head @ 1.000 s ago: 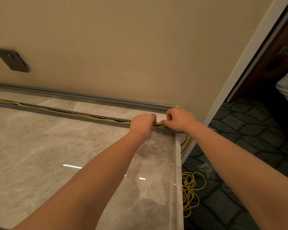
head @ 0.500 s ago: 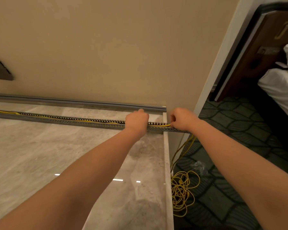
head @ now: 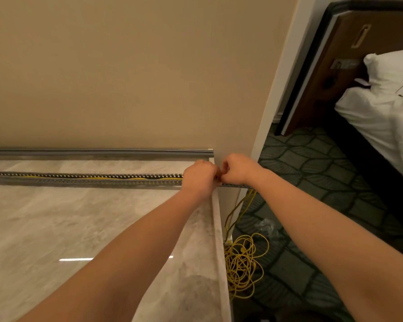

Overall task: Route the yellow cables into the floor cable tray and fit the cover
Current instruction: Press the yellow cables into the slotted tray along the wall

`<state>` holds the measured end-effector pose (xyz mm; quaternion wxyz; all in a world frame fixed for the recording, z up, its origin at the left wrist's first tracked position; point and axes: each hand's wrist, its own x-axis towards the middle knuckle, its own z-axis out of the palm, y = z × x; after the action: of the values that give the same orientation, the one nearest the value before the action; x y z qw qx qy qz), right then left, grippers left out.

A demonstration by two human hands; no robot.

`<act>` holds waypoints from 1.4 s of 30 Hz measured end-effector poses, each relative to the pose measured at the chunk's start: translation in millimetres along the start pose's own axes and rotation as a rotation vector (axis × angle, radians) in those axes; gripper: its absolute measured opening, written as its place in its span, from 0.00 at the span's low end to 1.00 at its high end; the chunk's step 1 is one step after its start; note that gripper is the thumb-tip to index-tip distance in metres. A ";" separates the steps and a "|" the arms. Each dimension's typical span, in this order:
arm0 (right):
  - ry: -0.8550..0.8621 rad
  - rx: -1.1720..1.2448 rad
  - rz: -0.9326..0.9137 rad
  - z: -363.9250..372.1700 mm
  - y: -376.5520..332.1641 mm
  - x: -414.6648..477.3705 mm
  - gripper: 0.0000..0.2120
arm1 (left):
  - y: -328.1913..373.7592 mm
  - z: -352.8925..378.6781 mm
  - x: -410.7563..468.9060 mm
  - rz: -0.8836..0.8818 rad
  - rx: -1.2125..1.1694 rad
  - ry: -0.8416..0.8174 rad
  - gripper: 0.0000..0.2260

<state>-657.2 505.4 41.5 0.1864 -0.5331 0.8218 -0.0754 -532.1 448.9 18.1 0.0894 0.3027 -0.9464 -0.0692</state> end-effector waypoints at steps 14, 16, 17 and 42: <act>0.032 -0.316 -0.005 -8.8 27.4 -29.4 0.06 | 7.1 -0.8 -0.5 -0.018 -0.001 -0.046 0.09; 0.030 -0.339 0.023 -11.8 30.2 -30.5 0.08 | 6.5 -1.5 -0.6 -0.023 -0.008 -0.057 0.09; 0.028 -0.346 0.054 -13.1 33.4 -31.9 0.11 | 5.4 -2.1 0.0 -0.029 -0.013 -0.061 0.09; 0.047 -0.320 0.040 -19.8 29.8 -19.5 0.09 | -16.2 -2.2 8.3 -0.024 0.024 -0.084 0.11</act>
<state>-683.1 534.1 54.5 0.0814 -0.5376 0.8379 0.0475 -529.2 430.8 18.3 0.0449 0.3121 -0.9463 -0.0715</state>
